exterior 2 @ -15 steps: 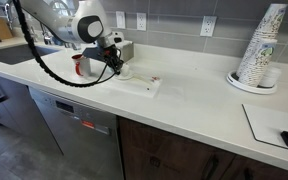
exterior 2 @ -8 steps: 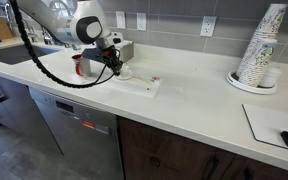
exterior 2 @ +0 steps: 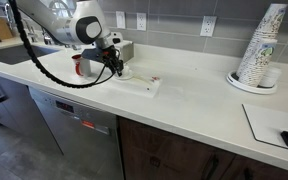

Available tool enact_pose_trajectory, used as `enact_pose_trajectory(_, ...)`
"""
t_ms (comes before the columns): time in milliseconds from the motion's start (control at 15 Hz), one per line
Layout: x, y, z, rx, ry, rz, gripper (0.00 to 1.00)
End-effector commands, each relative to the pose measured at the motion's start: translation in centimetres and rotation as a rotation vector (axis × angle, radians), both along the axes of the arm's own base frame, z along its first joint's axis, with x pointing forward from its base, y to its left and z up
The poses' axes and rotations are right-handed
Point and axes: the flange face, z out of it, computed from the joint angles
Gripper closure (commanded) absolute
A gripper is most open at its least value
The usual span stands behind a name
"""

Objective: Place the teacup on the saucer

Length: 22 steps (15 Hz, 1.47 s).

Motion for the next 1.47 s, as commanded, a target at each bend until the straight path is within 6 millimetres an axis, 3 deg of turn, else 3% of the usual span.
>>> enact_pose_trajectory(0,-1.4,0.2,0.7,-0.002,0.01,-0.008,0.18)
enact_pose_trajectory(133,-2.2,0.4,1.5,0.002,0.041,-0.024,0.03)
enact_pose_trajectory(200,-3.0,0.6,2.1,0.007,0.057,-0.03,0.0)
enact_pose_trajectory(400,-6.4,0.9,4.2,0.002,0.125,-0.044,0.0)
enact_pose_trajectory(733,-12.6,0.8,9.6,0.0,0.116,-0.064,0.0)
enact_pose_trajectory(933,-15.8,-0.3,12.5,0.017,0.08,-0.062,0.0)
enact_pose_trajectory(1133,-18.3,-2.2,13.9,0.034,0.054,-0.057,0.0)
enact_pose_trajectory(1200,-19.0,-3.0,13.9,0.04,0.054,-0.037,0.0)
enact_pose_trajectory(1267,-16.7,-1.9,14.1,0.023,0.046,-0.061,0.0)
enact_pose_trajectory(1400,-17.3,-2.4,14.6,0.023,0.036,-0.063,0.0)
